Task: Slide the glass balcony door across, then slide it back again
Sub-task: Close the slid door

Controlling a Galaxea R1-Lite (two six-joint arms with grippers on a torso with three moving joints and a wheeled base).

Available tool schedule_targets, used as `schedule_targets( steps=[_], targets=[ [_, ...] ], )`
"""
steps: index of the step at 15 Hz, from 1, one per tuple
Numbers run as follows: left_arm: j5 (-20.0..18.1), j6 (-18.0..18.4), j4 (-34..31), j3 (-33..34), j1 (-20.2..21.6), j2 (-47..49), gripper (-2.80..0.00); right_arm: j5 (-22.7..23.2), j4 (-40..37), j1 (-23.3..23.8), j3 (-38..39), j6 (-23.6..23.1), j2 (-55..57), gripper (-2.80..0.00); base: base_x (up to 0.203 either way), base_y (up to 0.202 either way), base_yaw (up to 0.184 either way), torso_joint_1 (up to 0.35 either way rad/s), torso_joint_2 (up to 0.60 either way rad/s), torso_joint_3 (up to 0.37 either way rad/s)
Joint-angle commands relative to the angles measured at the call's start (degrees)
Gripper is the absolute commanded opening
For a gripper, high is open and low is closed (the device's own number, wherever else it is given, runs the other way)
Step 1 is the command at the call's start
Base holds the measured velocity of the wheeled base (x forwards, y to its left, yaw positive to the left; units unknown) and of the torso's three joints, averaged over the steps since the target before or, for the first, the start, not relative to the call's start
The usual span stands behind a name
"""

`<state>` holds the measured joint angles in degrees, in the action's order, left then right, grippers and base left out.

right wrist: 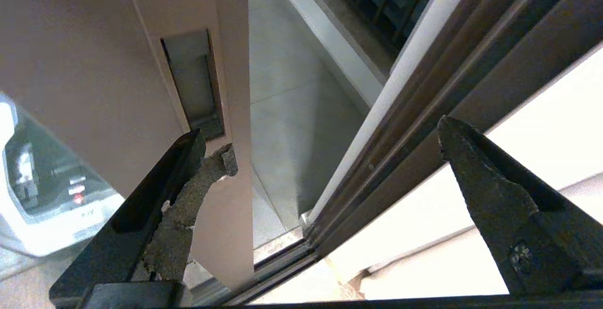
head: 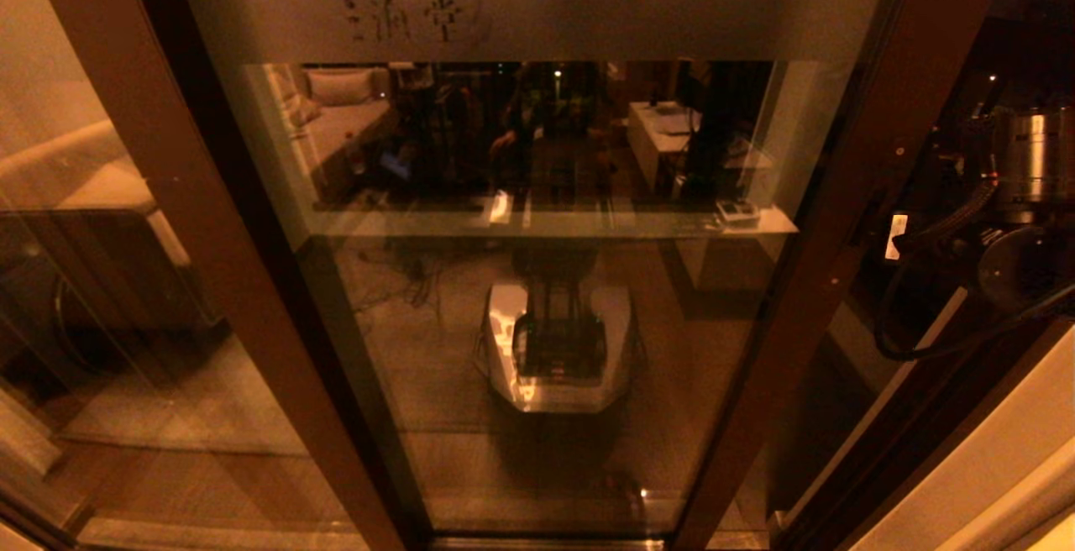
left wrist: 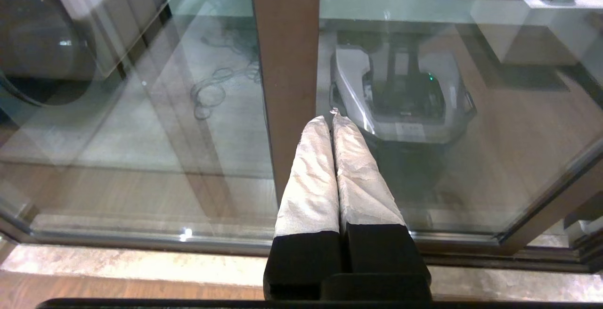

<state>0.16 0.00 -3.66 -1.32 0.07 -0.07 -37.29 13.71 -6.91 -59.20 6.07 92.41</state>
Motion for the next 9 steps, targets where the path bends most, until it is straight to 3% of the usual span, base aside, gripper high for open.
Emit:
schedule_targets(
  steps=[1,9],
  targets=[
    [0.02,0.00,-0.03,0.00,0.01,-0.01,-2.80,-0.15,0.55,0.23,-0.39,0.09,1.71,0.00,0.000,0.000,0.000,0.000,0.00,0.000],
    [0.02,0.00,-0.03,0.00,0.01,-0.01,-2.80,-0.15,2.63,1.89,-2.51,0.00,5.24,0.00,0.000,0.000,0.000,0.000,0.00,0.000]
  ],
)
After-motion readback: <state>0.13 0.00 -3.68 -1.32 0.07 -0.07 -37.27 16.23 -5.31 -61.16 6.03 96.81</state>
